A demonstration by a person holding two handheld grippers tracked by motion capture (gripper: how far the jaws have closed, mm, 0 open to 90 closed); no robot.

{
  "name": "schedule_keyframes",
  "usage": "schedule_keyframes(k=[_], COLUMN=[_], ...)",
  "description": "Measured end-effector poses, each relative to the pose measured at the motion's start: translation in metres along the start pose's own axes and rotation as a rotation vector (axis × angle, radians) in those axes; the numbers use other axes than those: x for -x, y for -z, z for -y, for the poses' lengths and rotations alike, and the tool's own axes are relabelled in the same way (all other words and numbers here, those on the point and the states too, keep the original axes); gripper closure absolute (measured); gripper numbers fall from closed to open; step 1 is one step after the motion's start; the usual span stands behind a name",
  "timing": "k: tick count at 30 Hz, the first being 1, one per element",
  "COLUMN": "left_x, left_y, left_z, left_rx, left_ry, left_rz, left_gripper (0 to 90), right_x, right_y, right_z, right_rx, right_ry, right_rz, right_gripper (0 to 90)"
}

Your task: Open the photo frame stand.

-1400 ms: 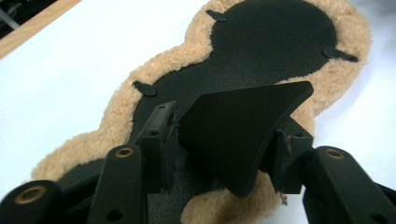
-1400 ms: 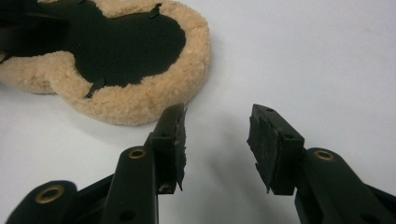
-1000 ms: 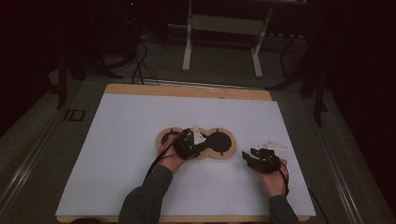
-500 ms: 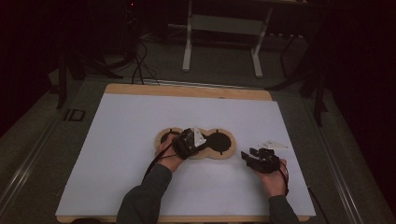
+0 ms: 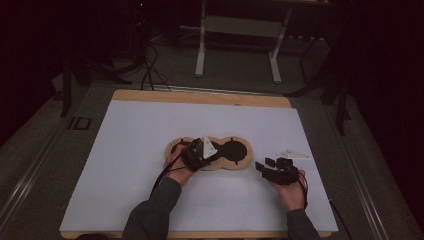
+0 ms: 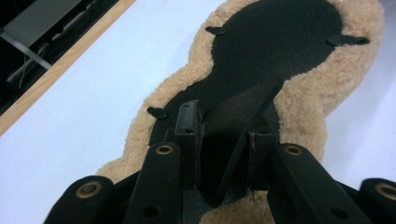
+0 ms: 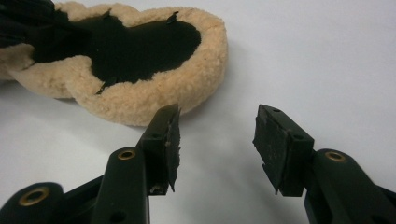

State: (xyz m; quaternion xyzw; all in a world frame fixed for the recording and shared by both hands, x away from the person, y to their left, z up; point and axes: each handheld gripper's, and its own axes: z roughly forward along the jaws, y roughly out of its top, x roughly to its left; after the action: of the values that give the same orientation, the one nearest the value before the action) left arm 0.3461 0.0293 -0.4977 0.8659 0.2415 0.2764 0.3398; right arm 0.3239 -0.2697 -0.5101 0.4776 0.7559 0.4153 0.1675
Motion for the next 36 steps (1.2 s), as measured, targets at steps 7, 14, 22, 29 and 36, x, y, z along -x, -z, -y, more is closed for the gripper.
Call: schedule_keyframes(k=[7, 14, 22, 29, 36], left_x=[-0.002, -0.003, -0.002, -0.002, -0.004], left_y=[0.004, 0.011, 0.015, 0.02, 0.024], left_z=[0.004, 0.008, 0.012, 0.016, 0.019], left_rx=[0.026, 0.062, 0.078, 0.106, 0.131], left_ry=[0.005, 0.02, 0.017, 0.033, 0.047], left_rz=[0.01, 0.015, 0.02, 0.022, 0.02], left_gripper=[73.4, 73.6, 73.8, 74.2, 74.4], right_x=[-0.004, -0.007, -0.013, -0.015, -0.014], right_y=[0.003, 0.001, -0.004, -0.013, -0.017], right_z=[-0.006, -0.012, -0.025, -0.031, -0.039], right_rx=[0.021, 0.024, 0.021, 0.011, -0.009], right_ry=[-0.025, -0.051, -0.097, -0.142, -0.191], right_rz=[-0.033, -0.061, -0.119, -0.145, -0.191], right_gripper=[47.9, 45.6, 41.8, 38.9, 37.2])
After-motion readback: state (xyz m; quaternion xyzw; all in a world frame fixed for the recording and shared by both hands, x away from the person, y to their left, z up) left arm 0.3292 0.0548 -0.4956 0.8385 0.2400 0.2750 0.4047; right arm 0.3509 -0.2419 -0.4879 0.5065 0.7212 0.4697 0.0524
